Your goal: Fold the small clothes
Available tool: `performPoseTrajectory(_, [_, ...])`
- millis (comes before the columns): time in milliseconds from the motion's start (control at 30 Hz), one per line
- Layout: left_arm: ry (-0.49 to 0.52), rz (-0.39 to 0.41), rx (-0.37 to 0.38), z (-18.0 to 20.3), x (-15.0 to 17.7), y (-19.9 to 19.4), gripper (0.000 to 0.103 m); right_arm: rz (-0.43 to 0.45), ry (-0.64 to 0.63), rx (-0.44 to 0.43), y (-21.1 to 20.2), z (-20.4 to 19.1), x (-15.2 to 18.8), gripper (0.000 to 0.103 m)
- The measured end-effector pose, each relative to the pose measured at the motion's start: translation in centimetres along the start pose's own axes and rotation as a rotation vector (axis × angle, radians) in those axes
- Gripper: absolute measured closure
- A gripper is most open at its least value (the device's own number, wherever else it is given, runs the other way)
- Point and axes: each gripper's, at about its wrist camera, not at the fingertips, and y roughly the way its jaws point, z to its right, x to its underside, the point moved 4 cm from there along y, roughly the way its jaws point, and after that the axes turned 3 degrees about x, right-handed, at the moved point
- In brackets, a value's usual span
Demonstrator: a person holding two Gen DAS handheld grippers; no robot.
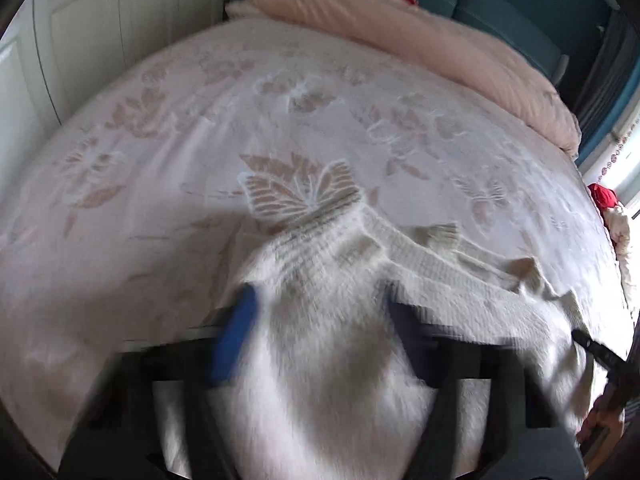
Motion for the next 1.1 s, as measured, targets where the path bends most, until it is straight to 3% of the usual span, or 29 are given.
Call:
performPoseTrajectory(33, [-0.007,-0.034,0.001,-0.2,-0.2,0.6,0.103,0.031,0.019,-0.015,-0.9,-0.1,-0.1,0.091])
performPoseTrajectory(133, [0.028,0.112,0.001,0.4,-1.4,-2.1,0.103,0.185,0.061,-0.089,-5.8,-0.3,-0.7,0.095])
performPoseTrajectory(200, [0.042,0.083,-0.027,0.3,-1.8,-1.0,0.103,0.23,0.089,-0.061,-6.4,0.9,-0.9,0.095])
performPoseTrajectory(233, [0.043,0.048,-0.057,0.1,-1.7,0.3,0.103,0.204,0.088,-0.035,-5.2,1.6,-1.0,0.094])
performPoseTrajectory(300, [0.037,-0.019,-0.112,-0.9,-1.2,2.9,0.103,0.023,0.087,0.043,0.0,3.2,-0.2,0.093])
performPoseTrajectory(333, [0.032,-0.015,-0.116,-1.2,-1.1,2.9,0.103,-0.007,0.09,0.043,0.9,3.5,0.2,0.093])
performPoseTrajectory(500, [0.012,0.054,0.008,-0.4,-0.6,-2.0,0.101,0.233,0.025,0.058,-7.1,0.9,0.7,0.07])
performPoseTrajectory(567, [0.038,0.065,0.017,0.3,-0.3,-2.8,0.083,0.254,-0.041,0.033,-8.2,-1.1,1.4,0.069])
performPoseTrajectory(600, [0.04,0.047,0.018,0.5,-0.2,-2.4,0.061,0.237,-0.065,0.017,-7.8,-2.0,1.7,0.069])
performPoseTrajectory(667, [0.064,0.01,0.015,1.2,0.0,-0.4,0.063,0.16,-0.114,-0.015,-5.6,-3.3,2.9,0.07])
performPoseTrajectory(733, [0.068,-0.047,-0.021,1.2,0.1,2.3,0.07,0.092,-0.144,0.035,-2.7,-3.5,3.4,0.07])
performPoseTrajectory(767, [0.065,-0.044,-0.049,1.0,0.0,3.1,0.071,0.062,-0.152,0.064,-1.2,-3.2,3.6,0.076])
performPoseTrajectory(867, [0.053,-0.04,-0.079,0.8,-1.2,4.5,0.071,0.084,-0.136,0.059,0.4,-2.6,2.4,0.077])
performPoseTrajectory(1000, [0.067,-0.082,-0.11,0.9,-2.7,5.6,0.071,0.058,-0.017,0.04,-0.2,-2.1,0.3,0.075])
performPoseTrajectory(1100, [0.04,-0.044,-0.046,0.7,-2.5,2.3,0.07,0.121,0.0,-0.001,-3.8,-2.7,1.3,0.068])
